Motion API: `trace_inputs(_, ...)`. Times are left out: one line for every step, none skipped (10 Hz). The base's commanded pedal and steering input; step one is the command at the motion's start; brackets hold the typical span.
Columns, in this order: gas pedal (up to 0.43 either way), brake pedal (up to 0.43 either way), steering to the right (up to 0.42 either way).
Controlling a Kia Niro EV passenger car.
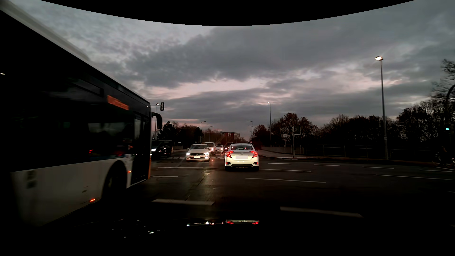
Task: Follow the waypoints while adhering to traffic rules and regulations
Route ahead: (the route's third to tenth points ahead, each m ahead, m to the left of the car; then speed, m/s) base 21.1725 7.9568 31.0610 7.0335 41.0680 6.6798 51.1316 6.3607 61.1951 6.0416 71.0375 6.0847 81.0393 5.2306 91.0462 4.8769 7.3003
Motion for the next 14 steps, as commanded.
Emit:
trace_inputs(0.189, 0.0, -0.008)
trace_inputs(0.189, 0.0, -0.008)
trace_inputs(0.189, 0.0, -0.008)
trace_inputs(0.189, 0.0, -0.006)
trace_inputs(0.189, 0.0, -0.003)
trace_inputs(0.189, 0.0, -0.002)
trace_inputs(0.189, 0.0, -0.002)
trace_inputs(0.189, 0.0, -0.002)
trace_inputs(0.189, 0.0, -0.002)
trace_inputs(0.189, 0.0, -0.002)
trace_inputs(0.189, 0.0, -0.002)
trace_inputs(0.189, 0.0, -0.002)
trace_inputs(0.189, 0.0, -0.002)
trace_inputs(0.189, 0.0, -0.002)
